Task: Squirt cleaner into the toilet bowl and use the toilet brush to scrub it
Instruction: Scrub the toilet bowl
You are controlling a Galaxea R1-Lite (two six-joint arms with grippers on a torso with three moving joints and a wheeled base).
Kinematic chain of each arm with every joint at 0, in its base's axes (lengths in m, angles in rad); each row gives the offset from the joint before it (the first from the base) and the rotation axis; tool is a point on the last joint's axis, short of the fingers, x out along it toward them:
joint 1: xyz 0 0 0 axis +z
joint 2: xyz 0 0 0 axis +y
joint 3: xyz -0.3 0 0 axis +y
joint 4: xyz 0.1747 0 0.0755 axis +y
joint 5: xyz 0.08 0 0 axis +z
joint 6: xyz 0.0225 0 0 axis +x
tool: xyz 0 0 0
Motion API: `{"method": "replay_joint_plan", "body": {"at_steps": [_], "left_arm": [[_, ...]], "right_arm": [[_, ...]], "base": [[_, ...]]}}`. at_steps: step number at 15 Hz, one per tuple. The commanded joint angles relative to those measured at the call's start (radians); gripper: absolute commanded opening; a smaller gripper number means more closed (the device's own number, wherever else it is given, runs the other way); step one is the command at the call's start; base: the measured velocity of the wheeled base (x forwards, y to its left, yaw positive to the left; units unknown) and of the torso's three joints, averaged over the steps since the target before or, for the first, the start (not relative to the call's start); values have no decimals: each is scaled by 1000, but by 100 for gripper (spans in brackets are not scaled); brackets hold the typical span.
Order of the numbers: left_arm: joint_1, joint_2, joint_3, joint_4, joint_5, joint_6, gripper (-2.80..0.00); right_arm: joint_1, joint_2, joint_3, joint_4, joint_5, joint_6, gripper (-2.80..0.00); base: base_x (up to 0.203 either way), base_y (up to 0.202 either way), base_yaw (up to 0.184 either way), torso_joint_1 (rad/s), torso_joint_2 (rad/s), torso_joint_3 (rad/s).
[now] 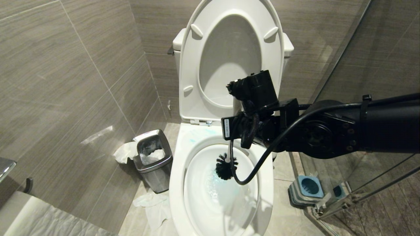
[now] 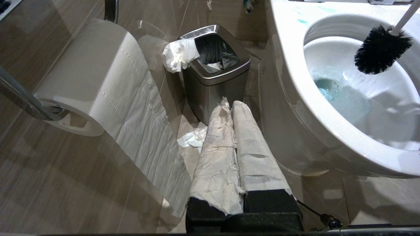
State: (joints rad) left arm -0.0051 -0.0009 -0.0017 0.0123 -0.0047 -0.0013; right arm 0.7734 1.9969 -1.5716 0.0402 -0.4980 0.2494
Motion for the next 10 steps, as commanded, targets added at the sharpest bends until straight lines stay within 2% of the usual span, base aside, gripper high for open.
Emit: {"method": "replay_joint_plan", "body": {"at_steps": [1, 5, 10], "left_arm": [[-1, 1, 0, 0, 0, 0, -280], [-1, 1, 0, 0, 0, 0, -280], [0, 1, 0, 0, 0, 0, -280]], "right_arm": [[-1, 23, 1, -10, -27, 5, -280], [-20, 210, -61, -84, -49, 4, -280], [-53, 450, -251, -94, -43, 52, -280]], "base": [[0, 0, 0, 0, 0, 0], [0, 0, 0, 0, 0, 0], [0, 0, 0, 0, 0, 0]]}}
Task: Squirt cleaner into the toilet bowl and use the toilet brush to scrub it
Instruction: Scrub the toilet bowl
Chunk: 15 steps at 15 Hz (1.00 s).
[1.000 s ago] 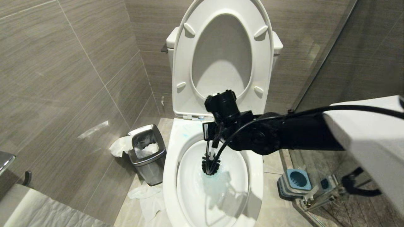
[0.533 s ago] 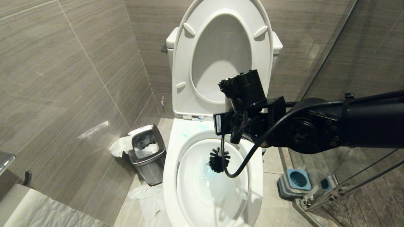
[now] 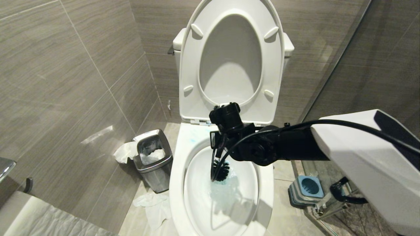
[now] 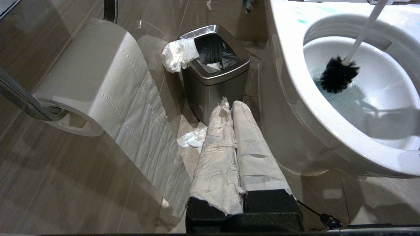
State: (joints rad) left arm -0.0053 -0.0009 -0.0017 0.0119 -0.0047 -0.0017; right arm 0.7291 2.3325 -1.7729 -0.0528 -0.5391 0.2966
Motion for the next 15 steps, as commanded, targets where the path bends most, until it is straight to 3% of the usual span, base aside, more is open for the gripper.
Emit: {"method": "replay_joint_plan", "body": {"at_steps": [1, 7, 15], "left_arm": [[-1, 1, 0, 0, 0, 0, -280], [1, 1, 0, 0, 0, 0, -280], [-1, 1, 0, 1, 0, 0, -280]], "right_arm": [[-13, 150, -74, -1, -1, 8, -280], [-31, 171, -93, 2, -9, 15, -280], [18, -355, 270, 5, -4, 21, -280]], "base": [[0, 0, 0, 0, 0, 0], [0, 0, 0, 0, 0, 0], [0, 0, 0, 0, 0, 0]]}}
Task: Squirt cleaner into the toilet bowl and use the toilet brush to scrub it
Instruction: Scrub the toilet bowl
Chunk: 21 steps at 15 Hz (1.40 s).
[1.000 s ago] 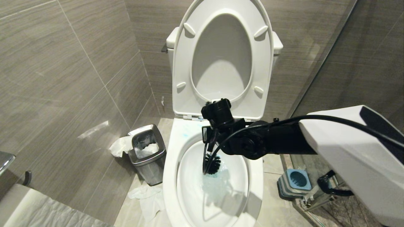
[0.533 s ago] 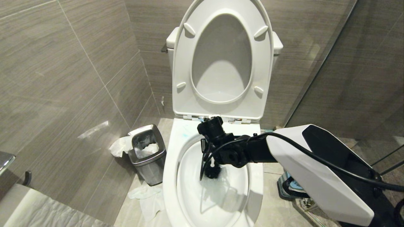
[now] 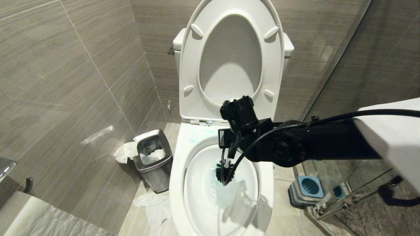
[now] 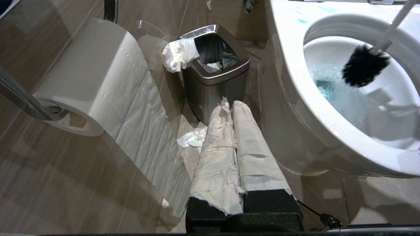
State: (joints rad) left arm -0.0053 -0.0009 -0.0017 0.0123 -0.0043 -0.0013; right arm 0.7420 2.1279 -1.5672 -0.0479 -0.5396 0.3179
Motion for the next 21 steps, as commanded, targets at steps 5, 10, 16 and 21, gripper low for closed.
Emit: {"method": "replay_joint_plan", "body": {"at_steps": [5, 10, 16, 21], "left_arm": [[-1, 1, 0, 1, 0, 0, -280], [-1, 1, 0, 0, 0, 0, -280], [0, 1, 0, 0, 0, 0, -280], [-1, 1, 0, 0, 0, 0, -280]], "right_arm": [[4, -176, 201, 1, -11, 7, -280], [-10, 3, 122, -37, -44, 21, -280], [-57, 175, -56, -38, -48, 17, -280], [-56, 271, -223, -29, -61, -13, -280]], "base": [[0, 0, 0, 0, 0, 0], [0, 0, 0, 0, 0, 0], [0, 0, 0, 0, 0, 0], [0, 0, 0, 0, 0, 0]]}}
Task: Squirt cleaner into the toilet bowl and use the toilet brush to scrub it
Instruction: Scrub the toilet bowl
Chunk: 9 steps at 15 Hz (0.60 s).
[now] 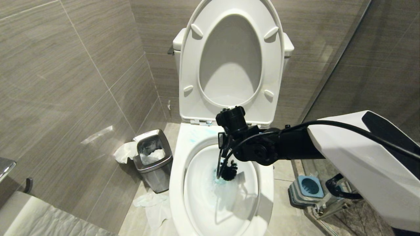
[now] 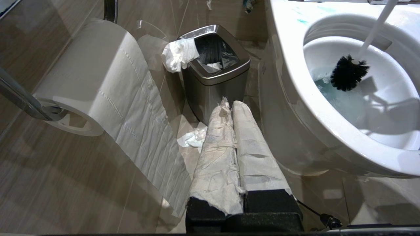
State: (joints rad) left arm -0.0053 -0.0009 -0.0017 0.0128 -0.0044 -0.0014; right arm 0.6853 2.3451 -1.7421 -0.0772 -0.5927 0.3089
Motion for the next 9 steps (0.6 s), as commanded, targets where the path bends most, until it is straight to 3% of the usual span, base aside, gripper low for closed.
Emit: {"method": "replay_joint_plan", "body": {"at_steps": [1, 9], "left_arm": [[-1, 1, 0, 0, 0, 0, -280], [-1, 1, 0, 0, 0, 0, -280]], "right_arm": [[4, 70, -81, 0, -15, -10, -280], [123, 145, -206, 12, -18, -16, -280]], "base": [[0, 0, 0, 0, 0, 0], [0, 0, 0, 0, 0, 0]]}}
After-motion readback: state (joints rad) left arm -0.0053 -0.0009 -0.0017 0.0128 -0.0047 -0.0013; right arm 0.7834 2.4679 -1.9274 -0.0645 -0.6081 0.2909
